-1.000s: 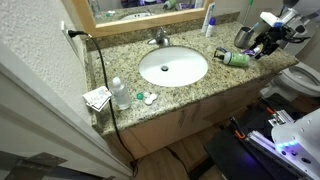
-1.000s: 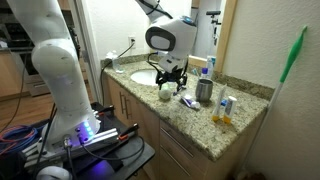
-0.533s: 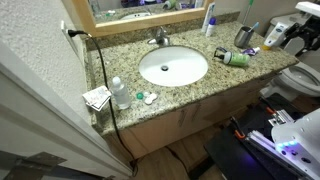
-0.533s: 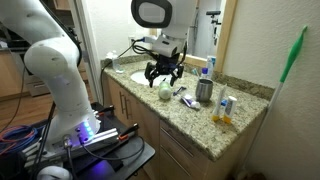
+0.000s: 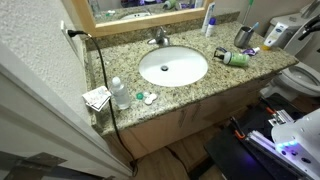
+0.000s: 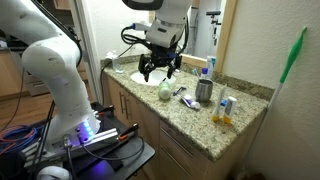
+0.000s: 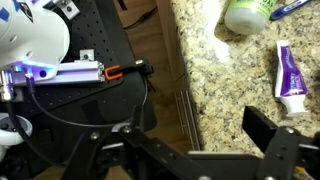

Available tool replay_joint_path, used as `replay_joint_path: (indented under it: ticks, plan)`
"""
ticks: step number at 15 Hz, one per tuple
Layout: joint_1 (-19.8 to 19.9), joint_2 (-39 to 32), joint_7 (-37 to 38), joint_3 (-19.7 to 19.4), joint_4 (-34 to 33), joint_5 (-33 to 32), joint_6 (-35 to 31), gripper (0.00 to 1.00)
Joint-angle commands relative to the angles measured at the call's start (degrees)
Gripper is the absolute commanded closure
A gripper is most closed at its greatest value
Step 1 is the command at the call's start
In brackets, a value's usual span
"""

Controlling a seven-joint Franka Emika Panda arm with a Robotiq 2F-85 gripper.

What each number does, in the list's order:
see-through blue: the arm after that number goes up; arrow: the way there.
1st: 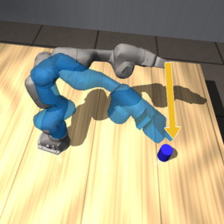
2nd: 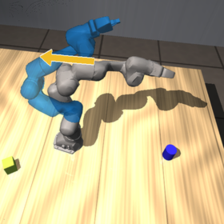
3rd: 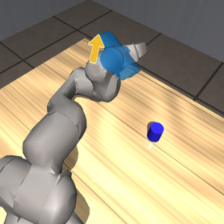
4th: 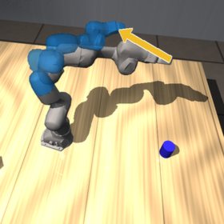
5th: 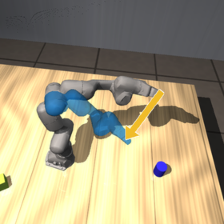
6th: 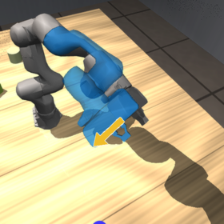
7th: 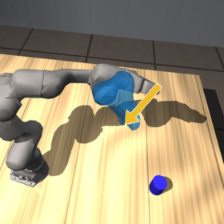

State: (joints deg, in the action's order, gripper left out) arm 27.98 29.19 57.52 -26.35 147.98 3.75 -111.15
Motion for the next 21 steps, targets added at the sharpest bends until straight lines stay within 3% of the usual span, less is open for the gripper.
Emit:
replay_joint_path:
  ticks: [1, 4, 7, 8, 10, 12, 13, 18, 20, 21]
  plan:
    - [3.2, 6.6, 4.5, 9.6, -0.3, -2.3, -2.0, 0.0]
    - [2.0, 13.6, 13.5, 19.7, 0.3, -5.6, -0.8, 0.0]
    - [-2.4, 17.5, 21.7, 29.6, -2.6, -8.4, 5.0, 0.0]
    - [-2.0, 15.0, 19.2, 24.8, -2.0, -7.6, 1.9, 0.0]
    - [-4.4, 17.5, 23.0, 28.8, -2.5, -8.3, 4.2, 0.0]
    - [-4.6, 18.1, 23.4, 29.1, -2.5, -8.6, 4.4, 0.0]
    - [-3.9, 16.3, 26.0, 31.4, -2.3, -10.2, 3.6, 0.0]
    - [-7.1, 8.5, 47.7, 44.6, -3.7, -15.6, 1.4, 0.0]
    - [-9.7, 3.5, 54.2, 46.5, -5.2, -15.9, 2.0, 0.0]
    - [-12.0, 8.5, 51.7, 42.8, -2.9, -16.6, 3.1, 0.0]
